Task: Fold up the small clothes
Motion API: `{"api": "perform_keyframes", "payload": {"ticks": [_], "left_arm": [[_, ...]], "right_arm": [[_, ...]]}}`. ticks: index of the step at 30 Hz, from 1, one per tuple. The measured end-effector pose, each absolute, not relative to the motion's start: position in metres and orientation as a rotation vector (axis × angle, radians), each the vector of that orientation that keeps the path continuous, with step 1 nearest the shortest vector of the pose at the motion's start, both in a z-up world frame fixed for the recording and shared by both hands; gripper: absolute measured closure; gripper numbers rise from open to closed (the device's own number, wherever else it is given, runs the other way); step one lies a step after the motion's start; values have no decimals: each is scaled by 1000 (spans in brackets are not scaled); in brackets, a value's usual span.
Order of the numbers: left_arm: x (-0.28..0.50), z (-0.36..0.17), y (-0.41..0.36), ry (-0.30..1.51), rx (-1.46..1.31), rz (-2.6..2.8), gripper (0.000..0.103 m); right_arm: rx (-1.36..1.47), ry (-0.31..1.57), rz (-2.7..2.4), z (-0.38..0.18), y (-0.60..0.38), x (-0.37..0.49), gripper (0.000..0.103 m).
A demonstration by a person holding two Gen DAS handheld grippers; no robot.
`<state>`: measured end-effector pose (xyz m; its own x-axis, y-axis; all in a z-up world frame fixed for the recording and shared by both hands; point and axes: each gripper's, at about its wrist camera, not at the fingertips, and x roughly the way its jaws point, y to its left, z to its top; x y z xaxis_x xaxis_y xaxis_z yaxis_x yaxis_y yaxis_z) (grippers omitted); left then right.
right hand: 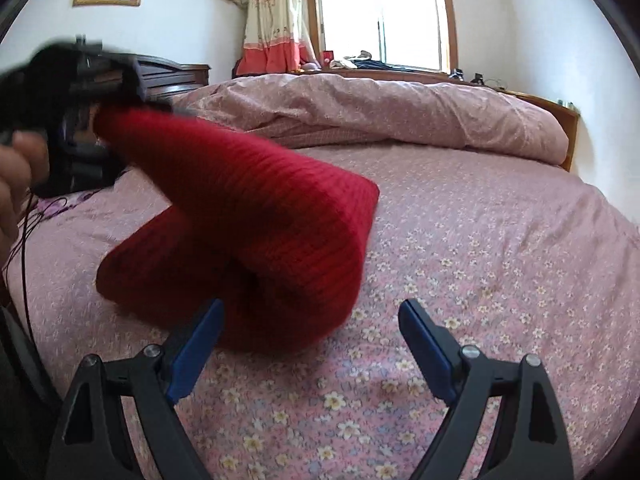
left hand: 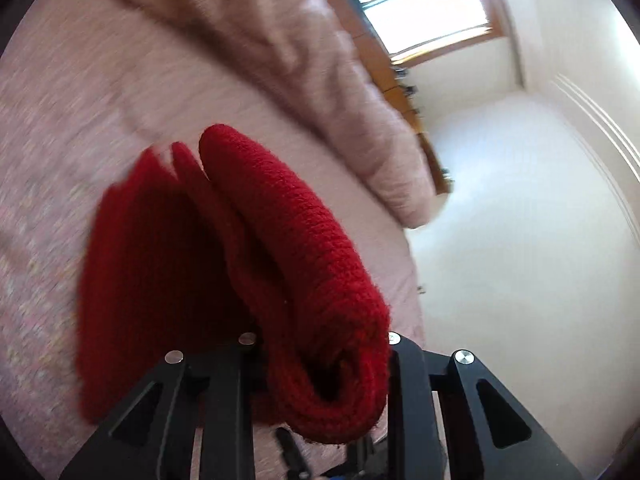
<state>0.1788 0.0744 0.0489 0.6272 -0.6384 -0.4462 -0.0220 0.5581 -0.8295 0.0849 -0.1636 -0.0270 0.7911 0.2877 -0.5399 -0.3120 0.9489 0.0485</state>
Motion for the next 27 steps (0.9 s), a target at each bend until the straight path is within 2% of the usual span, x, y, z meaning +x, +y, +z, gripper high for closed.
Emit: {"api": "perform_keyframes", "payload": {"ticks": [6,11,12,16,21,27], "left_arm": [[192,80,38,752,-822,-481,86],[183,93,31,689,-776,-489,86],[176,92,36,670,-781,-470,86],[159,68,65,665,-790,-395,87],[125,14,96,719,-800,-246,87],[117,-16,95,791,-709,-165,85]], "right_arm": [[9,535,245,-18,-159,103,8],[-61,502,171,-26,-143,123,8],[-32,559,112,-33,-150,132,8],[225,657,138,-51,-196,136,6],[126,665,131,-53,-187,126,6],[-2,676,196,-52,-178,102,6]]}}
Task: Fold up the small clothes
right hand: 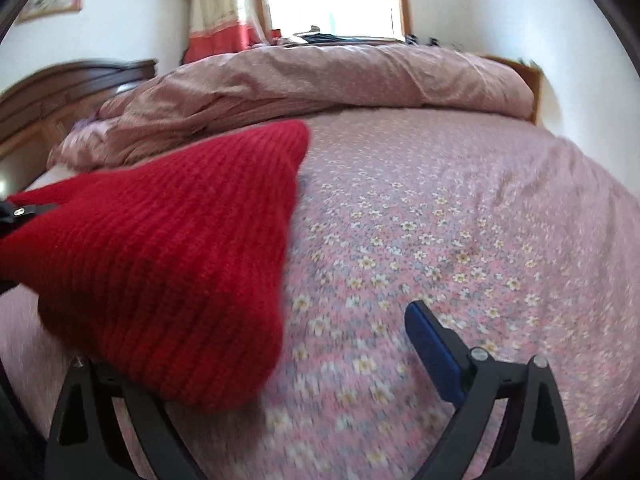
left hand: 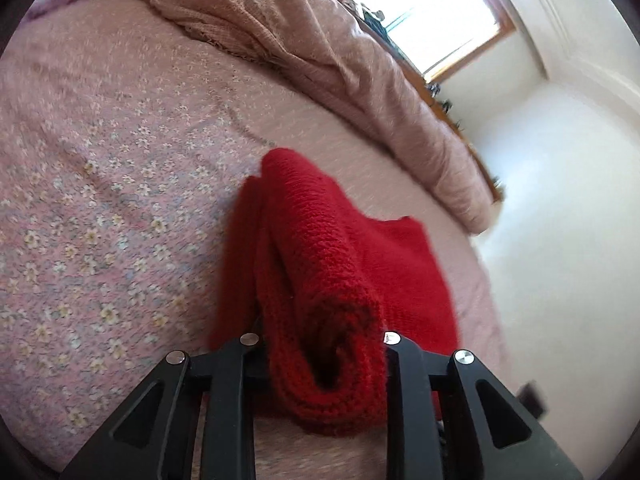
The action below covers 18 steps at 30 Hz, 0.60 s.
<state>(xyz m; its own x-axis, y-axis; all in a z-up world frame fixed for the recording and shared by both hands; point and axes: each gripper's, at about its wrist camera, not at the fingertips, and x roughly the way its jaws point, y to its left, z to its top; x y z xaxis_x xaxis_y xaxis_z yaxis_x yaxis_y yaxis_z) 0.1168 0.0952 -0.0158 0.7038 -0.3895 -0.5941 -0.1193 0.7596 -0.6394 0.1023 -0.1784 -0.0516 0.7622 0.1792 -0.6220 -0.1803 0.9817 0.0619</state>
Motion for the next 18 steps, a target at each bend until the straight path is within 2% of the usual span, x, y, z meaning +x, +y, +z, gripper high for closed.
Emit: {"api": "perform_keyframes", "payload": {"ticks": [5,10,13,14,15,16,18], "left_arm": [[111,-18,75,788,-587,-125,83],[107,-24,85,806,-647,-114,78],[103,-25,97,825,-719,-139,76],[102,-25,100,835,-742,-153,75],[101,-24,102,851,-759,-169,75],[99,-21,104,875,-767,-180,74],[88,-12,110,882,-777,-180,74]], "right_arm": [[23,724,241,-43,-200,97,6],[56,808,276,-44,-222,73,6],[24,823,110,-45,-246,63,8],[72,827,91,-42,-260,64,14],[112,827,94,-39,-266,65,30],[176,818,126,-31,-273,69,40],[190,801,169,-18,-268,75,77]]}}
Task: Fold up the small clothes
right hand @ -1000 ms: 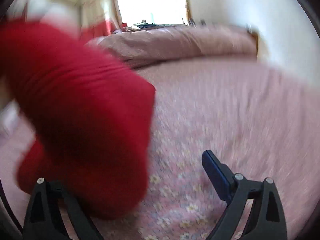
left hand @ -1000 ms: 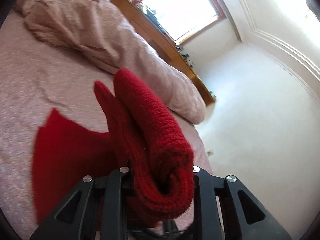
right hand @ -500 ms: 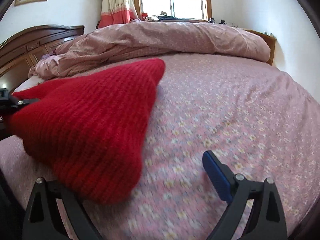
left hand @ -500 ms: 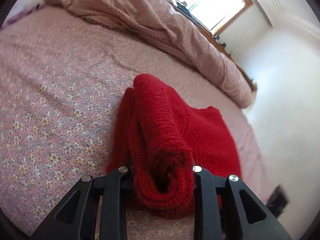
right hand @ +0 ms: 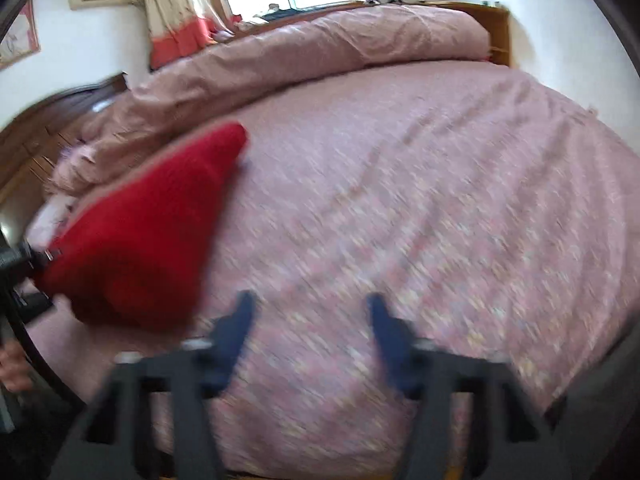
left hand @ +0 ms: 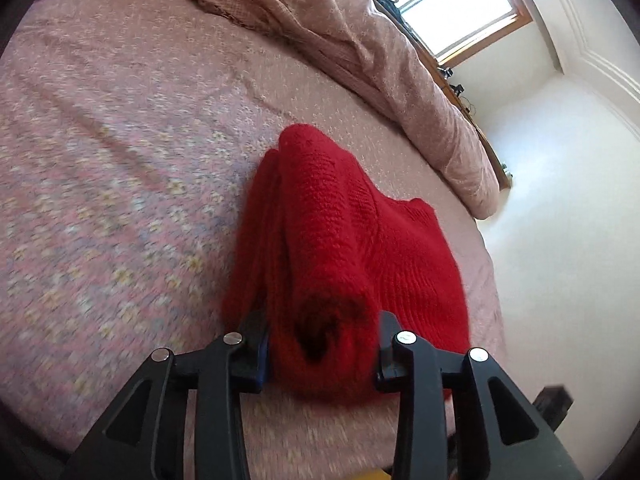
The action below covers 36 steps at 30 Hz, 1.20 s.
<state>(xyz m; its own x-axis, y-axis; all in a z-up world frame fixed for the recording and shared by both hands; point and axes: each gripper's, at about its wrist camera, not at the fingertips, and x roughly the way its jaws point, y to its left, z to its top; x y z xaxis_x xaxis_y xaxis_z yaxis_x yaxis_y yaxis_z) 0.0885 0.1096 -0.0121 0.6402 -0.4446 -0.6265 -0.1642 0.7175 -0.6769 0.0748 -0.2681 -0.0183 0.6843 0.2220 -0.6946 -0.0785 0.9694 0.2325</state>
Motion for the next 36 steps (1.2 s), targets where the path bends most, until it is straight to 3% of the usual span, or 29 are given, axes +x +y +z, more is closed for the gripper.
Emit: {"api": "perform_keyframes", "payload": {"ticks": [2,6,12,14,16,18,25,33,34,35,36], "left_arm": [[71,5,114,839,-748,-165,72],[51,38,108,733,-628,-83,71],[78,67,83,604,-528,-121,71],[96,57,70,648,-457,-123,77],[111,36,60,751,-424,-117,90],[115,18,57,813,-432,-120,90],[115,-7,42,865,-315,-105,91],[113,0,61,856,-411,-164,90],[113,1,64,865,-423,-175,90],[113,4,67,882,-437,-190,90],[112,8,71,893,-453,-210,90]], "right_arm": [[137,731,260,5,-245,78,88],[109,635,469,34,-198,86,88],[97,640,571,34,-159,110,88],[95,660,598,24,-155,112,89],[47,671,599,9,-150,111,96],[9,715,580,-12,-153,111,103],[48,744,613,-31,-166,115,103],[42,736,590,-17,-163,114,103],[51,719,587,-10,-164,111,99],[71,701,594,-4,-166,107,88],[106,655,612,4,-171,99,61]]}}
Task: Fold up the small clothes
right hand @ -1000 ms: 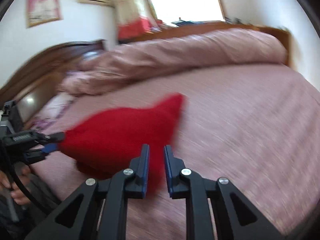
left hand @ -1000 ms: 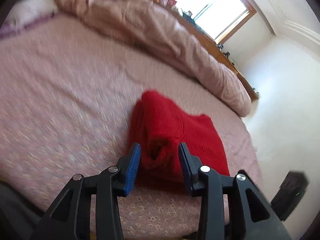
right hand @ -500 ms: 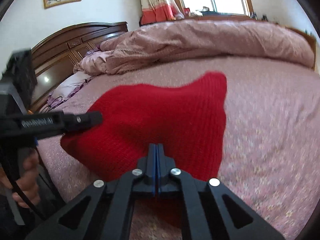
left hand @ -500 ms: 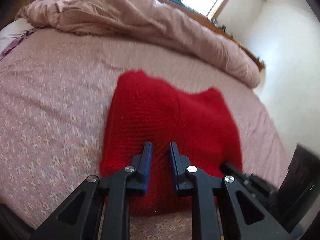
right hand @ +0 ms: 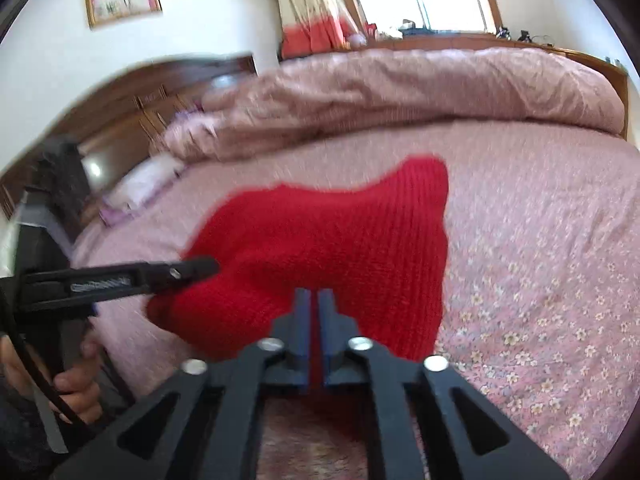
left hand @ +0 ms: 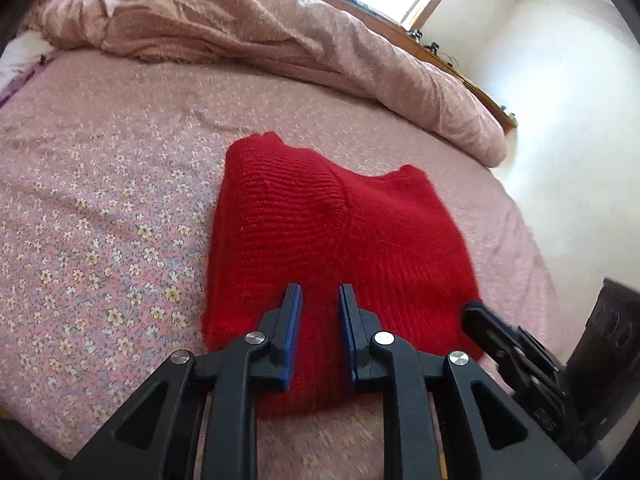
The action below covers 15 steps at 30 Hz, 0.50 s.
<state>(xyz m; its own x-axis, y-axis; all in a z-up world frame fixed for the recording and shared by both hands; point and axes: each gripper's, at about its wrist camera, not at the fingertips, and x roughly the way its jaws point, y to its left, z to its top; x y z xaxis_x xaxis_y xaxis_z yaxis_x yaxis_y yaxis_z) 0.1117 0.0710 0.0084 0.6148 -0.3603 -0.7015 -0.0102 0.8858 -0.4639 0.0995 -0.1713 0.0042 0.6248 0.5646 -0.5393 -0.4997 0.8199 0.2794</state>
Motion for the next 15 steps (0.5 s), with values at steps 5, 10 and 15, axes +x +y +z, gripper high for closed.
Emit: {"api": "perform_keyframes", "payload": {"ticks": [5,10,15], "left_arm": [[99,22,95,878,-557,-294,62],[106,20,102,904,-596,-321,38],[105,21,116,866,-646,-283,29]], "right_arm": [[188,581,640,24,-194,82,22],[419,740,653,7,-228,113,22],[690,875,650,-32,-259,142,21]]}}
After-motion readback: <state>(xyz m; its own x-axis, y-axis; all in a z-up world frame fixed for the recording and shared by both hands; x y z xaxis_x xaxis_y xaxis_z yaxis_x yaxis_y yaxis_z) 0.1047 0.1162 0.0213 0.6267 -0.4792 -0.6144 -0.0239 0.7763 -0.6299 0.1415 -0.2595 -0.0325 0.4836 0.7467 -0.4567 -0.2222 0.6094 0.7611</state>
